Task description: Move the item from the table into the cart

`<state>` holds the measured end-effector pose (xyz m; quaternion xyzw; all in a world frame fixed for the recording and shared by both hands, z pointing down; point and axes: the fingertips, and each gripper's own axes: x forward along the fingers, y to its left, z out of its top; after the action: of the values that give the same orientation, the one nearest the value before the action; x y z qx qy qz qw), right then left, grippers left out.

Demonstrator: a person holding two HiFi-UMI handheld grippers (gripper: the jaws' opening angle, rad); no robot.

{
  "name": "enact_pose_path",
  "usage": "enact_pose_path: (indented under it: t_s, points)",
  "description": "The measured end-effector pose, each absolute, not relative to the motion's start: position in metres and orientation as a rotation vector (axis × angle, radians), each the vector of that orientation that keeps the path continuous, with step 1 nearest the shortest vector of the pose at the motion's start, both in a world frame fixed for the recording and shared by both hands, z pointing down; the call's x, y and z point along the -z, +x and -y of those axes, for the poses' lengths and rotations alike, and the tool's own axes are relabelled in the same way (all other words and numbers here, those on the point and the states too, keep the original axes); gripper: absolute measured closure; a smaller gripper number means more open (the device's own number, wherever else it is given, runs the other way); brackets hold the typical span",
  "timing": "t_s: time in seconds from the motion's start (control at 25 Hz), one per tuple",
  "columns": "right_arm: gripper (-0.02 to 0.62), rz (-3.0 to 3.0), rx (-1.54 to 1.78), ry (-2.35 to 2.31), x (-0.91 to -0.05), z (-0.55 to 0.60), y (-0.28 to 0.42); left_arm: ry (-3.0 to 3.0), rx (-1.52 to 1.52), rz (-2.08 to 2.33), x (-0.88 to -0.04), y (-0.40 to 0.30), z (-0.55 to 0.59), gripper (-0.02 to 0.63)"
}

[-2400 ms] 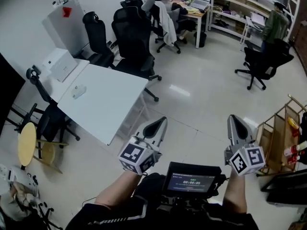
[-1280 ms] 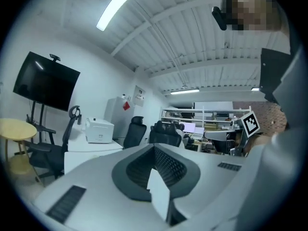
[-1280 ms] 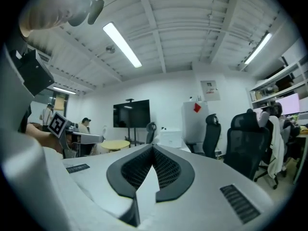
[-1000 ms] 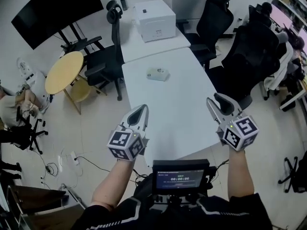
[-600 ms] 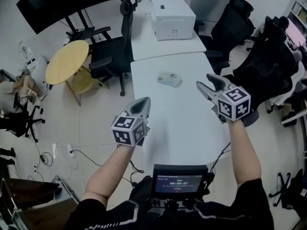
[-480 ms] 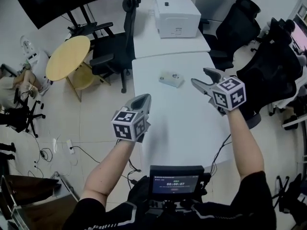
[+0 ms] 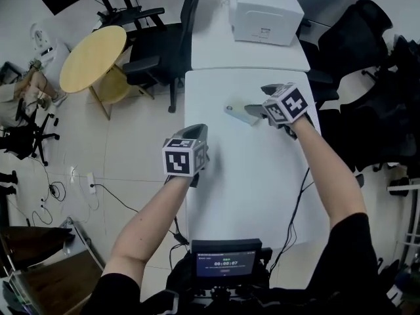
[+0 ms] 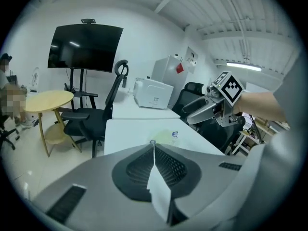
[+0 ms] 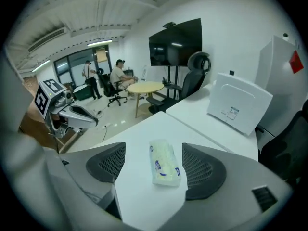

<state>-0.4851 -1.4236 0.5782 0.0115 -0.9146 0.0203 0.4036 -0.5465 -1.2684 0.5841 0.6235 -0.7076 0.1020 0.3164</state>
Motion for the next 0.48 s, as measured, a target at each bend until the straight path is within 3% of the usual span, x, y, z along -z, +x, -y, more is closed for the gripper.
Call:
enact_pose_path:
  t_s: [0.16,0.24,0.48]
  points:
    - [0.225,2.200,-0.070,-0.034,-0.653,1.450,-0.516,1.516,-0.314,1.820,-0.650,-0.568,1.298,0.592]
    - [0.184,2.143,-0.045,-0.058,-0.684,1.463,-0.524,1.517,-0.313,1.795,-0.670,-0.571,1.315,0.592]
    - [0.184,2.067,-0.015,-0.065,-0.747,1.479,-0.546,1.491,-0.287,1.752,-0.711,-0.582,1.326,0.592]
